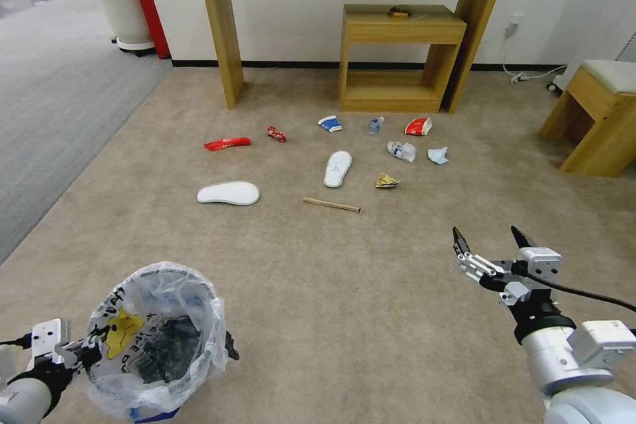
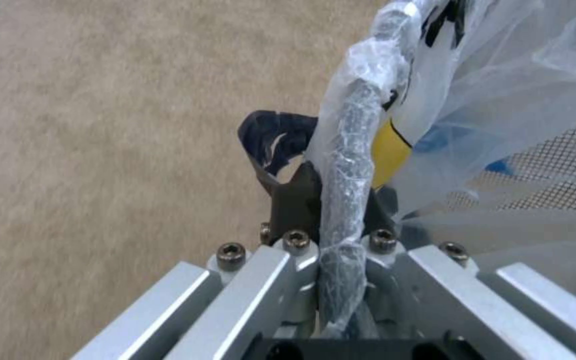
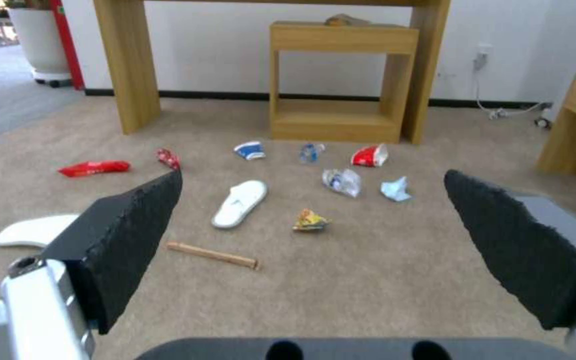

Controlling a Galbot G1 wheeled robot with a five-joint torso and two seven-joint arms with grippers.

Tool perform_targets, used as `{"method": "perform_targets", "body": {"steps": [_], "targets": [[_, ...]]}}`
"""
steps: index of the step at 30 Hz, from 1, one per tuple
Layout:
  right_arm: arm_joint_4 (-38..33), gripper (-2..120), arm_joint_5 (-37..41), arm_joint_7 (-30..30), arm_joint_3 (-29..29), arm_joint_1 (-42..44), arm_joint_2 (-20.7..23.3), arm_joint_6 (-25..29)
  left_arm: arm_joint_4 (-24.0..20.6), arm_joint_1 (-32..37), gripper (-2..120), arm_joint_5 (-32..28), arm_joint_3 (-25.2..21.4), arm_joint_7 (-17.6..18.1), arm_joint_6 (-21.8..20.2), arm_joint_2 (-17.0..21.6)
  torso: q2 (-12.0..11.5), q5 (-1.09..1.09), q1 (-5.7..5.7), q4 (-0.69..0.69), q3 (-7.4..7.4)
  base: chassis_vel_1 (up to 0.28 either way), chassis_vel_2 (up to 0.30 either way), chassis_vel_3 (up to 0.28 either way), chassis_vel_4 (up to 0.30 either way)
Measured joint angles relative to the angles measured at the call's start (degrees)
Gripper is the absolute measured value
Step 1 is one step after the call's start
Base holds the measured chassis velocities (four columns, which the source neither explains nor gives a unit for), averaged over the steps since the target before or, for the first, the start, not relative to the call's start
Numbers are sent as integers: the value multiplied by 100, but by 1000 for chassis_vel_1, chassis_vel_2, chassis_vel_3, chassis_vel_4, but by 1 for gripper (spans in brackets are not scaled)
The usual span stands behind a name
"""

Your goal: Pick up the trash bin and place the garbage on the floor into it.

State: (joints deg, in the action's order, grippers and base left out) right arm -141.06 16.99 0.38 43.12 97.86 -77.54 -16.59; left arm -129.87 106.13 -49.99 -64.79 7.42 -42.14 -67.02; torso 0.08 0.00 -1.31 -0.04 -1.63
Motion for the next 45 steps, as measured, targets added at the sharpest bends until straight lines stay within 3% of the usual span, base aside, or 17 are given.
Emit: {"method": "perform_targets", "body": {"steps": [17,45], "targets": [[82,100,-53,-45,-38,-24,-29,34,43,-199,0,157,254,-24,2,23,0,-1,-1,0,0,-3,204,11,-201],[305,100,105,-63,-79,-99,-44,12,-55,-214,0,301,321,-213,0,-46,0,1,0,0,0,35,289,-34,-289]]}}
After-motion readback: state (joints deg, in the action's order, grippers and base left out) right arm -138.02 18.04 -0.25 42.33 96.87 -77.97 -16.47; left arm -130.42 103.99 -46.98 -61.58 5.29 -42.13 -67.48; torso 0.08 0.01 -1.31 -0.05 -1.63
